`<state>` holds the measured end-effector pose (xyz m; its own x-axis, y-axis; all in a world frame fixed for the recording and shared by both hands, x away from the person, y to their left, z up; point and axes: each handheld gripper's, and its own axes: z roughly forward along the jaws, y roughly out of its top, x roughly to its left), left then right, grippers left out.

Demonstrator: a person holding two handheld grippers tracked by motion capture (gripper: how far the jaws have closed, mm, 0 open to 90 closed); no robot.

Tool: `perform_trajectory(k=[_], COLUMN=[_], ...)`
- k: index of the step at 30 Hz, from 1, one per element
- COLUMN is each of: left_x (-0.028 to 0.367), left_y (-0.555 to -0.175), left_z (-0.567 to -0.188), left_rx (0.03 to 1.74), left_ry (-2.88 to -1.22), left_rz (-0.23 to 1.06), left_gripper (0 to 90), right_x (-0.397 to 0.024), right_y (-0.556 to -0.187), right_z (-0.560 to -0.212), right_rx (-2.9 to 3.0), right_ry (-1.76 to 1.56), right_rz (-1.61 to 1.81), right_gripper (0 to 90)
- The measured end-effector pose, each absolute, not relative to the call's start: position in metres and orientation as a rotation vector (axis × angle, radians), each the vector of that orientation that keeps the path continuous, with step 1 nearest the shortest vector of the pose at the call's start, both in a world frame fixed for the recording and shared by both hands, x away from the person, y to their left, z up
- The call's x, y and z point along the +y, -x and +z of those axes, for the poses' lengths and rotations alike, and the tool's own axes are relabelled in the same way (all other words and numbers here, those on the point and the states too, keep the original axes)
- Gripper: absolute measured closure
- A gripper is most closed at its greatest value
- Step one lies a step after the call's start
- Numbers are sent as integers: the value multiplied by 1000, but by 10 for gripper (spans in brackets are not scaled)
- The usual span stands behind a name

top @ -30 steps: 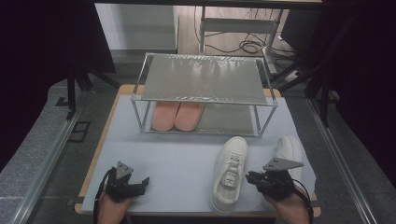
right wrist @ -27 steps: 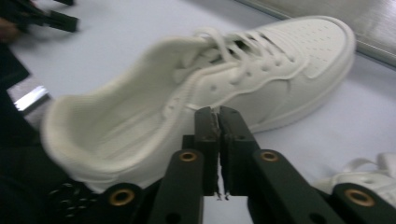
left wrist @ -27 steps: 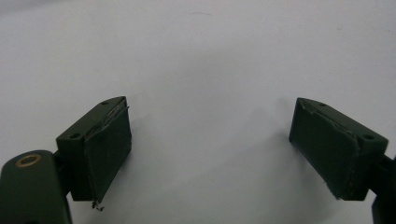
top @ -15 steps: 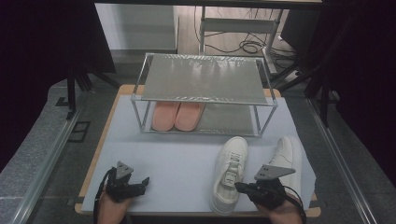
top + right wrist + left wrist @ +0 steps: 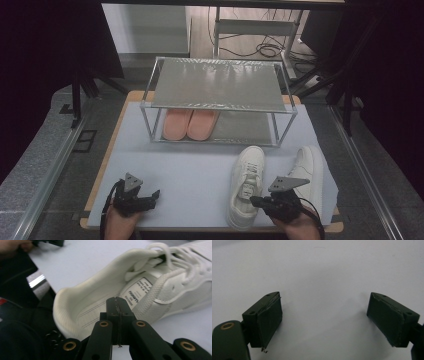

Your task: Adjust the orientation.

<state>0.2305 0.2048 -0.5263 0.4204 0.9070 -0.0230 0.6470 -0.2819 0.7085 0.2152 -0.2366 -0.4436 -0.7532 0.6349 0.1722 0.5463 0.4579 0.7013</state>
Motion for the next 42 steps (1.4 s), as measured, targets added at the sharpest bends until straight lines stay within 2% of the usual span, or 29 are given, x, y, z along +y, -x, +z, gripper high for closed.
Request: perform_trajectory(k=[13, 20, 28, 37, 42], left_x=[205, 205, 205, 205, 205], left_y=[-231, -231, -231, -230, -230], left_z=[-526, -526, -526, -526, -526], left_rx=[1311, 1311, 1311, 1310, 1310], left_ry=[-2029, -2028, -2030, -2030, -2029], left_rz=[517, 517, 517, 517, 517], left_gripper=[129, 129, 129, 129, 129], right_x=[-260, -259, -269, -268, -262], right_y=[-229, -228, -224, -236, -244], right_z=[-443, -436, -415, -430, -440], right_rx=[2484, 2481, 2425, 2429, 2445], right_ry=[-1146, -1120, -1122, -1241, -1297], right_rz=[1069, 1071, 1024, 979, 921], right_gripper=[900, 900, 793, 609, 552])
